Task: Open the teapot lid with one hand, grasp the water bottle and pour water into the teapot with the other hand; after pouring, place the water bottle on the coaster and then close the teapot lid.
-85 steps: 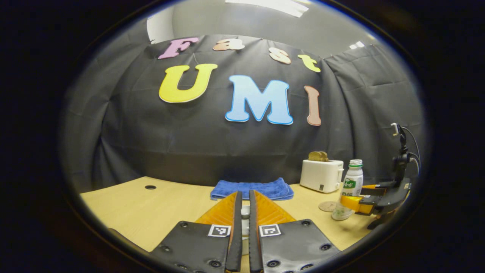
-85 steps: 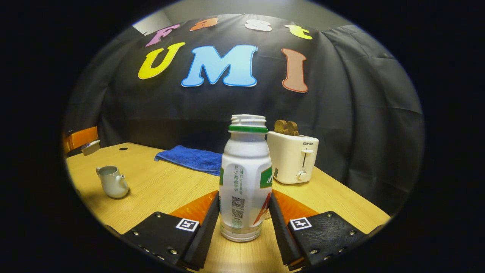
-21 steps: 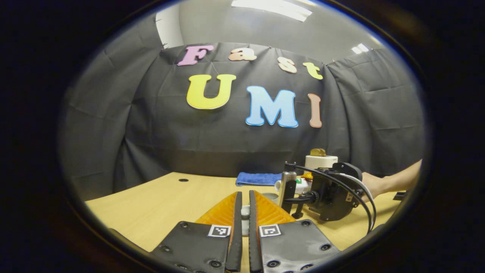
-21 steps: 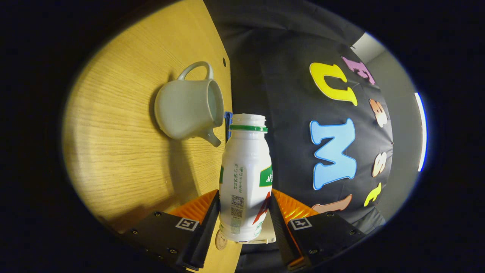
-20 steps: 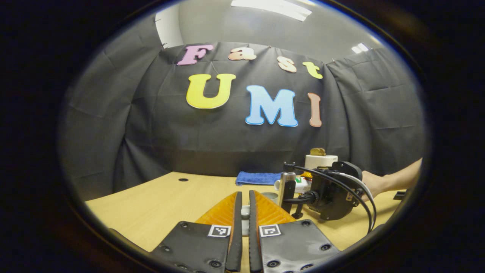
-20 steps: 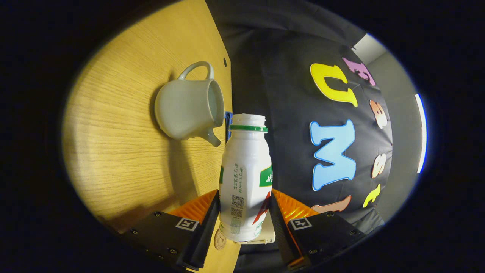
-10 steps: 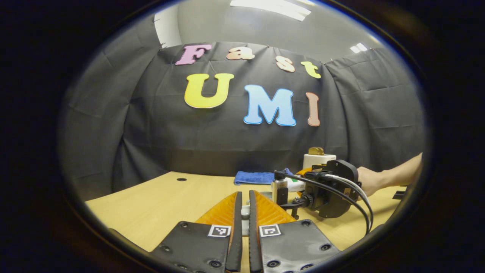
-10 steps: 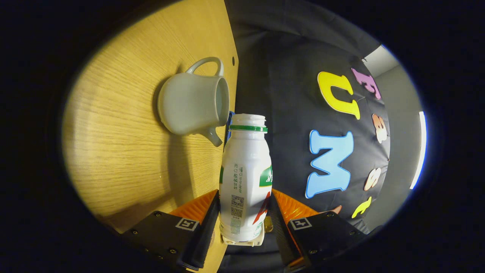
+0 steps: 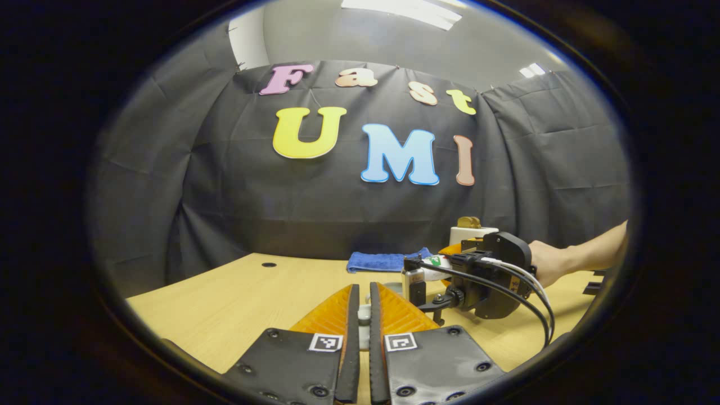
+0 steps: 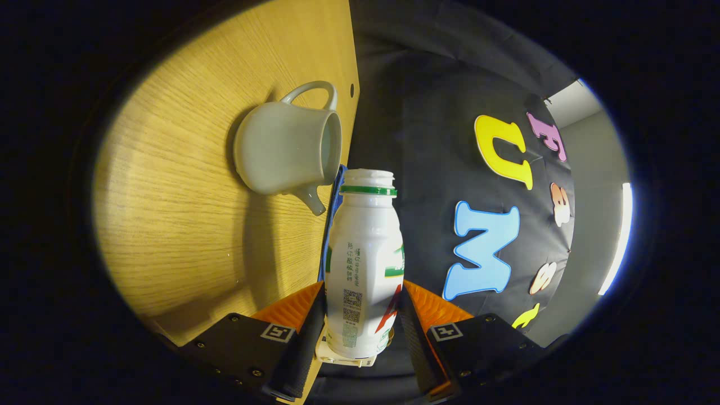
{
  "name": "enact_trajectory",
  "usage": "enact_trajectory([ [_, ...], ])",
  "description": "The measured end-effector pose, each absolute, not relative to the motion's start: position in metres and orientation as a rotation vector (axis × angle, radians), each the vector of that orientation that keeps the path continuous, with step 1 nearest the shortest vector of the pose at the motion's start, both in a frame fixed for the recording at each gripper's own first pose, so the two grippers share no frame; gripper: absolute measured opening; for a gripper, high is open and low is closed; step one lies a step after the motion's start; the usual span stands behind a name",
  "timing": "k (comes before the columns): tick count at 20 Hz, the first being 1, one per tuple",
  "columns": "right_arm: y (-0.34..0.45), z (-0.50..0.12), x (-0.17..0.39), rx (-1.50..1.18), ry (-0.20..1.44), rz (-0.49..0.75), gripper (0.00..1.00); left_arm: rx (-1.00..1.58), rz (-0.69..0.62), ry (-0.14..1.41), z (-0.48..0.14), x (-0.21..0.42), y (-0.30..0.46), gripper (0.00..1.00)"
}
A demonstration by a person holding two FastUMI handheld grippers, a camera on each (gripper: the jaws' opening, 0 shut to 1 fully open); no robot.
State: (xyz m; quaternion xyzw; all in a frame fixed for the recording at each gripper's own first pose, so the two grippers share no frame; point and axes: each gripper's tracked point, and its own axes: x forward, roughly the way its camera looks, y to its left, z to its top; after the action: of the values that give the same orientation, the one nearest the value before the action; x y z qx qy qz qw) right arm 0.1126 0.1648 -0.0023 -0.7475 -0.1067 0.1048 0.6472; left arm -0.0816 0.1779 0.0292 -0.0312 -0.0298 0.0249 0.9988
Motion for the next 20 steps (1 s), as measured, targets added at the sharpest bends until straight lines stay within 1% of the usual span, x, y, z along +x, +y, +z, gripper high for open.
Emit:
enact_trajectory([
  [20,0.1704,0.0047,0.1121,-1.781,-0.308,0.213,0.73,-0.059,0.046,-0.062,0.0316,-0.0826,0.1792,0.17],
])
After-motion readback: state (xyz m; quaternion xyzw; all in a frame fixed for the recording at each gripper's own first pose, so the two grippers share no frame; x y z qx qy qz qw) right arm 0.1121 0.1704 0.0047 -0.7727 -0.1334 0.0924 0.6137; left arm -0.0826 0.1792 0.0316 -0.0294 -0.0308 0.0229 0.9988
